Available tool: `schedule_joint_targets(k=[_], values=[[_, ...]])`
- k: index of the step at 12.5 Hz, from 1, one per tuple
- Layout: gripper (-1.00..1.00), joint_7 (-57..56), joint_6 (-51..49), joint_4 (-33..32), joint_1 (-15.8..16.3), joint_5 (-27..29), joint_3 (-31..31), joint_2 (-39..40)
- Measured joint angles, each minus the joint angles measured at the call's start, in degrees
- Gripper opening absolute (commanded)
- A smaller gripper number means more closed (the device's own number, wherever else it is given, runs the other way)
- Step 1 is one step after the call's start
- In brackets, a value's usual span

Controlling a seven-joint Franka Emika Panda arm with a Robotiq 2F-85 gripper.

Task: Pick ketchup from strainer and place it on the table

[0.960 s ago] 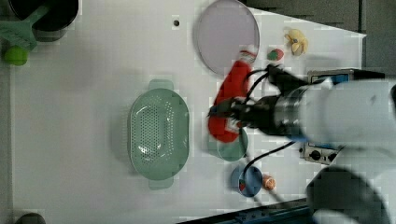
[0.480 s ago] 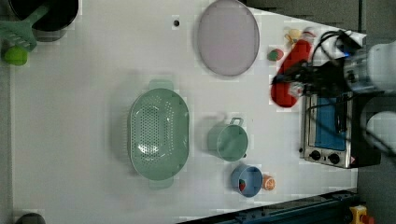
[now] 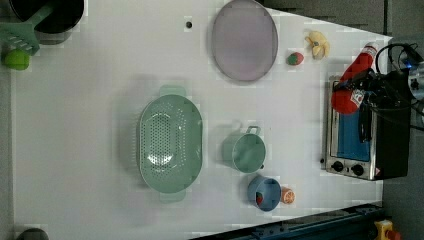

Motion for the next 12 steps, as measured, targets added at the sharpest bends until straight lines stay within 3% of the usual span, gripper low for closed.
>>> schedule_joint_targets(k=[6,9,10,12], values=[[0.26,-2.7,20.4,-18.1,0.3,-0.3,0.2,1.8],[0.89,-2.7,25.8,-20.9,2.2,-0.5,0.5,8.3],[0.99,-2.7,28.0,-21.7,2.3,-0.5,0.6,10.1],[1.00,-3.0,29.0,-22.5,2.4,-0.3,0.5,11.1]])
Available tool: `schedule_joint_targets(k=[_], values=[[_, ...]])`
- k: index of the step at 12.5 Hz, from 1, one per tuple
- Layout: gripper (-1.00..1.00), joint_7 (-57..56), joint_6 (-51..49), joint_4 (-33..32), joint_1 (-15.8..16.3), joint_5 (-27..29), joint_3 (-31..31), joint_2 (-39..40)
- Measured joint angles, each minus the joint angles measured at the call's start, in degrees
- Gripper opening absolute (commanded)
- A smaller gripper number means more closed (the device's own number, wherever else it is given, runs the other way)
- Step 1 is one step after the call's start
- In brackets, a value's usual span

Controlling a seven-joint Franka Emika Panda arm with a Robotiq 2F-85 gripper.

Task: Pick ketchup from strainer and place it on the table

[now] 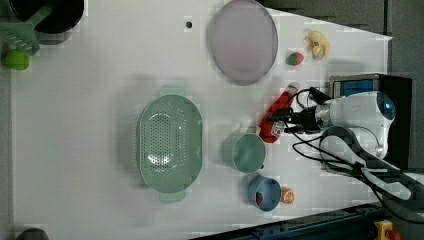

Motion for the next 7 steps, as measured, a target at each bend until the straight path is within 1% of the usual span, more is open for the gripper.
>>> schedule_joint_targets(k=[2,4,5,7], values=[[1.00,-0.3,0.1,0.4,-0.1,0.1,0.2,-1.2],[1.00,-0.3,-1.7,1.3,-0.1,0.0,0.1,-6.3],[1.00,-0.3,-3.7,2.2,-0.2,0.0,0.1,-9.8],[1.00,-0.2,-12.5,7.4,-0.3,0.8,0.2,-16.1]])
